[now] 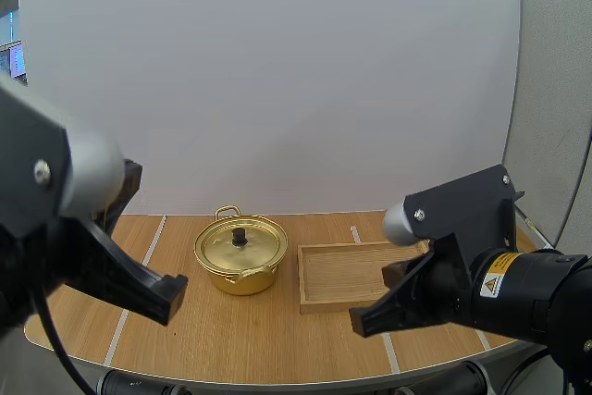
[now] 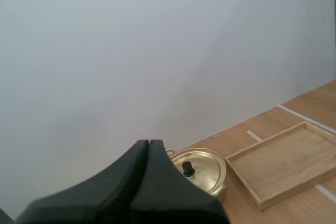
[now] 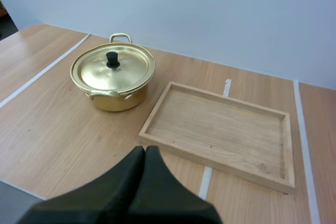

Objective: Open the pot, put the pineapple inside, and close it

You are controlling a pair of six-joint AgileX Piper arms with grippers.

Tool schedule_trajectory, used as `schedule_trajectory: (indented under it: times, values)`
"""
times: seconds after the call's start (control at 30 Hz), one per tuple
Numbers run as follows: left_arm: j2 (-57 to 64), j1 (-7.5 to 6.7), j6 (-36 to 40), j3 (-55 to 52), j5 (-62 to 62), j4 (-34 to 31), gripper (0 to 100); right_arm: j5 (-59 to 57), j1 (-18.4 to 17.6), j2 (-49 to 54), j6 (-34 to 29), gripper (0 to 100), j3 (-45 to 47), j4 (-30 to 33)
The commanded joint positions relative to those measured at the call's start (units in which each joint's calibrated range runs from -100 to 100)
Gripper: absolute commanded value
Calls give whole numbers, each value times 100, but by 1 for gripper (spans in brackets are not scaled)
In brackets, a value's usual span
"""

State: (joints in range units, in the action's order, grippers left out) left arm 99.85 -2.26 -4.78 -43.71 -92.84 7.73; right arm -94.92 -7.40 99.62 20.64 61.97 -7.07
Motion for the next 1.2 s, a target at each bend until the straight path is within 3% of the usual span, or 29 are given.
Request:
schedule_trajectory:
  times: [0.0,0.23,0.37,0.73,1.0,1.17]
  values:
    - [15,0,599,-469,671,-437,0,860,28,38,57,0,4,262]
    - [15,0,952,-1568,2374,-538,0,2458,28,38,57,0,19,382]
    - [15,0,921,-2324,4142,-547,0,3655,28,38,57,0,297,467]
    - [15,0,838,-3973,7712,-547,0,6187,28,38,57,0,1946,707]
    - [15,0,871,-4990,8800,-547,0,6955,55,38,57,0,2884,959]
    - [15,0,871,-5455,8948,-547,0,7112,376,38,57,0,3202,886]
